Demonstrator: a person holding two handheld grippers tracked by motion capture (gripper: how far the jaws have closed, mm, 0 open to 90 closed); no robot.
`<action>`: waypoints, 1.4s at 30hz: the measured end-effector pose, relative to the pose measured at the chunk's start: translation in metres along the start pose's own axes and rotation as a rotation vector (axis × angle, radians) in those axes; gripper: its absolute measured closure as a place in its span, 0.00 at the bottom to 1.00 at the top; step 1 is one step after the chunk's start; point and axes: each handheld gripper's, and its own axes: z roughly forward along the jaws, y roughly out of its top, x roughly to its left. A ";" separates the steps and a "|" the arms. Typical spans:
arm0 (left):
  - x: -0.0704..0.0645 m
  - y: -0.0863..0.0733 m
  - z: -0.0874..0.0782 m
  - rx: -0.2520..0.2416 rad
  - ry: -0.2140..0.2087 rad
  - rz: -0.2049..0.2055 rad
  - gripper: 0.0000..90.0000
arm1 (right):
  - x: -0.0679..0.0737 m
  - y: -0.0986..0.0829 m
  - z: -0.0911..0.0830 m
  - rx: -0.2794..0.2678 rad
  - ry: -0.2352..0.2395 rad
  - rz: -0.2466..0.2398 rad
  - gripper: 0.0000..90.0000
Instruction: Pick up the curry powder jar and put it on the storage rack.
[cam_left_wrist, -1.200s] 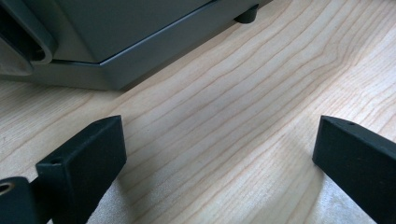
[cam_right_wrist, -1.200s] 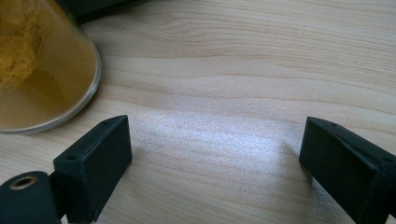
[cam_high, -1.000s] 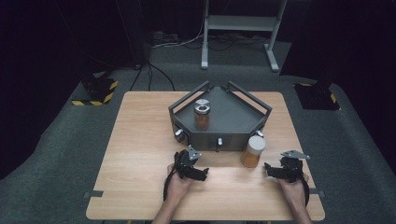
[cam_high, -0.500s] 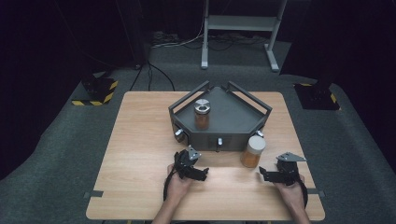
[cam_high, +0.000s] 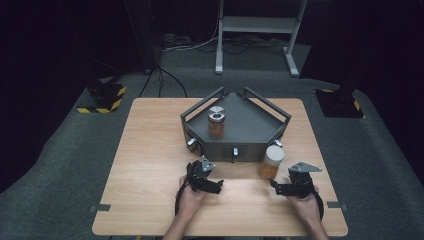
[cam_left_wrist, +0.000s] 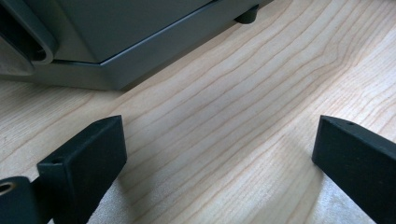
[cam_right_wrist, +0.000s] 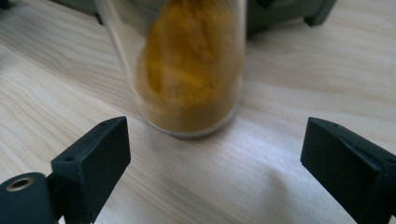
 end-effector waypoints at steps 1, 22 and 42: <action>0.000 0.000 0.000 0.000 0.000 0.000 0.03 | 0.001 0.002 0.000 -0.006 0.006 -0.001 0.09; 0.000 0.000 0.000 -0.001 0.000 -0.004 0.04 | 0.013 0.039 0.006 -0.096 0.012 -0.014 0.17; 0.000 0.000 0.000 -0.002 0.000 -0.004 0.04 | 0.021 0.041 0.013 -0.123 -0.018 -0.028 0.29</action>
